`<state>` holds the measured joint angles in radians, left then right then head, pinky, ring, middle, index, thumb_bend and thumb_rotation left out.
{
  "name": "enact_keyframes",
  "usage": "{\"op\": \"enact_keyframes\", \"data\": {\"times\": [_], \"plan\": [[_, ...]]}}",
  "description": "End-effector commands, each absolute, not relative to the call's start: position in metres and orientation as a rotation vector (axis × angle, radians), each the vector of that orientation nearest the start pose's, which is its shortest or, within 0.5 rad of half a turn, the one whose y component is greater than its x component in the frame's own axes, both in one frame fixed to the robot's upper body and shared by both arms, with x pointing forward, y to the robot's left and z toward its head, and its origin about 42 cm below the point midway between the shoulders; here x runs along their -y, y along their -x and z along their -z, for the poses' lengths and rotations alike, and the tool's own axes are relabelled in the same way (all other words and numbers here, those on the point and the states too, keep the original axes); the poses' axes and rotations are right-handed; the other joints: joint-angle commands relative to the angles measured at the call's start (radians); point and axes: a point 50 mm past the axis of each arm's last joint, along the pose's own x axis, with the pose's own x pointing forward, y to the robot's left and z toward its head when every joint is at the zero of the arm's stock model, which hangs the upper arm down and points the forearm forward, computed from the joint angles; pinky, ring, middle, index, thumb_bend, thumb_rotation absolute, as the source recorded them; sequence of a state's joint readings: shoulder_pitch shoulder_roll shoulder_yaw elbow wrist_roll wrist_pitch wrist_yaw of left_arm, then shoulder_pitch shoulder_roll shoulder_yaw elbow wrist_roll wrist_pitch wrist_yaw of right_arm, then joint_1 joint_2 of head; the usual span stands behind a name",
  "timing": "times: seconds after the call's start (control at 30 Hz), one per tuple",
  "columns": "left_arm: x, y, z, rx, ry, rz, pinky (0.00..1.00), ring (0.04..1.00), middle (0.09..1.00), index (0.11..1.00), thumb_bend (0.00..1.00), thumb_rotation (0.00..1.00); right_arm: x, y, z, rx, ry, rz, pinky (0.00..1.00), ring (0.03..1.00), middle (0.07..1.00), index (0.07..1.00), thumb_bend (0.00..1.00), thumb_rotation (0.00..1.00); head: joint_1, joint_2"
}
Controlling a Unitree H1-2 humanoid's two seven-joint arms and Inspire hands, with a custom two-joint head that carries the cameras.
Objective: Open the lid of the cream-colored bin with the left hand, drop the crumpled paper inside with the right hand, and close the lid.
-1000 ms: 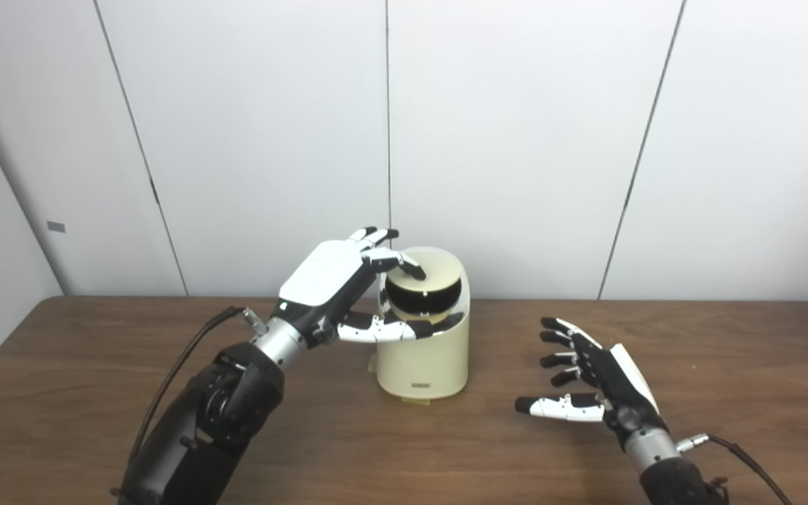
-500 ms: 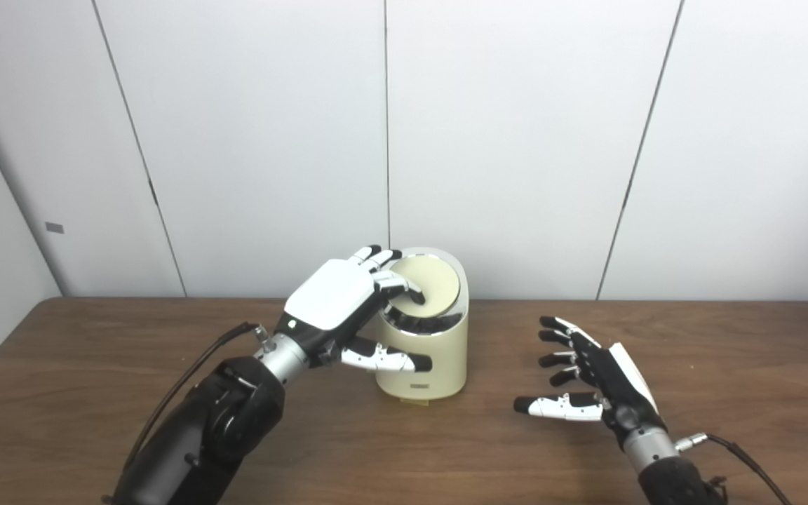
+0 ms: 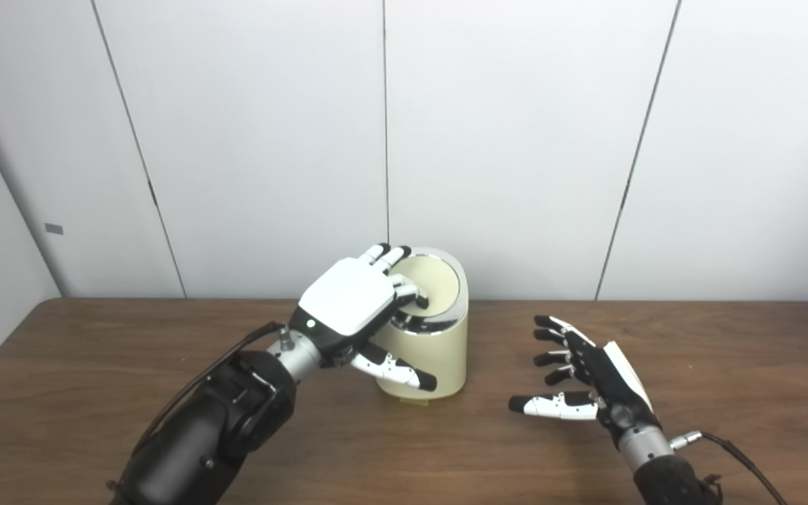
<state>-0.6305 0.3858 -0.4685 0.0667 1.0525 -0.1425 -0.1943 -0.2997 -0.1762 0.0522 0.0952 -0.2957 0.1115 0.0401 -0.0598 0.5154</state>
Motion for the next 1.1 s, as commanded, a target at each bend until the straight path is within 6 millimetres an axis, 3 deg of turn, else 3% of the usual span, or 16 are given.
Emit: {"op": "enact_keyframes", "data": {"times": [0.0, 0.1, 0.2, 0.27, 0.33, 0.4, 0.47, 0.53, 0.7, 0.87, 1.07], "plan": [[-0.161, -0.423, -0.242, 0.577, -1.691, 0.528, 1.0, 0.998, 0.746, 0.739, 0.93, 0.79, 0.233, -0.385, -0.184, 0.191, 0.488, -0.058, 0.56, 0.702, 0.837, 0.869, 0.82, 0.23, -0.001, 0.002], [-0.162, -0.421, -0.246, 0.579, -1.635, 0.518, 1.0, 1.0, 0.752, 0.747, 0.92, 0.8, 0.234, -0.384, -0.185, 0.187, 0.49, -0.053, 0.57, 0.704, 0.839, 0.872, 0.82, 0.23, 0.0, 0.003], [-0.168, -0.42, -0.253, 0.621, -1.513, 0.468, 1.0, 0.964, 0.754, 0.751, 0.85, 0.79, 0.235, -0.384, -0.185, 0.186, 0.486, -0.047, 0.57, 0.696, 0.834, 0.868, 0.83, 0.23, 0.002, 0.002], [-0.173, -0.42, -0.258, 0.664, -1.37, 0.419, 1.0, 0.947, 0.765, 0.757, 0.81, 0.73, 0.235, -0.384, -0.186, 0.185, 0.483, -0.045, 0.57, 0.692, 0.831, 0.866, 0.84, 0.23, 0.003, 0.003], [-0.182, -0.419, -0.264, 0.699, -1.116, 0.339, 1.0, 0.93, 0.78, 0.771, 0.76, 0.67, 0.235, -0.384, -0.186, 0.184, 0.48, -0.043, 0.57, 0.694, 0.83, 0.864, 0.84, 0.24, 0.004, 0.002], [-0.189, -0.417, -0.266, 0.712, -0.948, 0.277, 0.96, 0.931, 0.802, 0.793, 0.73, 0.66, 0.235, -0.385, -0.185, 0.185, 0.477, -0.043, 0.56, 0.694, 0.828, 0.862, 0.85, 0.24, 0.004, 0.002], [-0.193, -0.415, -0.266, 0.726, -0.834, 0.229, 0.8, 0.912, 0.812, 0.8, 0.7, 0.63, 0.236, -0.385, -0.185, 0.186, 0.479, -0.044, 0.56, 0.693, 0.829, 0.864, 0.85, 0.25, 0.005, 0.001], [-0.199, -0.412, -0.263, 0.748, -0.713, 0.18, 0.75, 0.883, 0.829, 0.815, 0.67, 0.61, 0.236, -0.385, -0.185, 0.183, 0.481, -0.044, 0.56, 0.691, 0.83, 0.866, 0.84, 0.24, 0.006, 0.001], [-0.214, -0.404, -0.243, 0.678, -0.378, 0.1, 0.86, 0.921, 0.922, 0.885, 0.68, 0.55, 0.239, -0.385, -0.185, 0.193, 0.484, -0.037, 0.56, 0.685, 0.826, 0.861, 0.84, 0.22, 0.012, 0.002], [-0.224, -0.394, -0.216, 0.564, -0.23, 0.044, 0.79, 0.891, 0.906, 0.892, 0.69, 0.53, 0.242, -0.382, -0.185, 0.203, 0.46, -0.038, 0.55, 0.691, 0.826, 0.857, 0.85, 0.24, 0.015, 0.004], [-0.229, -0.384, -0.184, 0.454, -0.203, 0.029, 0.74, 0.821, 0.874, 0.913, 0.74, 0.49, 0.244, -0.379, -0.185, 0.222, 0.427, -0.044, 0.54, 0.691, 0.83, 0.858, 0.85, 0.25, 0.016, 0.007]]}}
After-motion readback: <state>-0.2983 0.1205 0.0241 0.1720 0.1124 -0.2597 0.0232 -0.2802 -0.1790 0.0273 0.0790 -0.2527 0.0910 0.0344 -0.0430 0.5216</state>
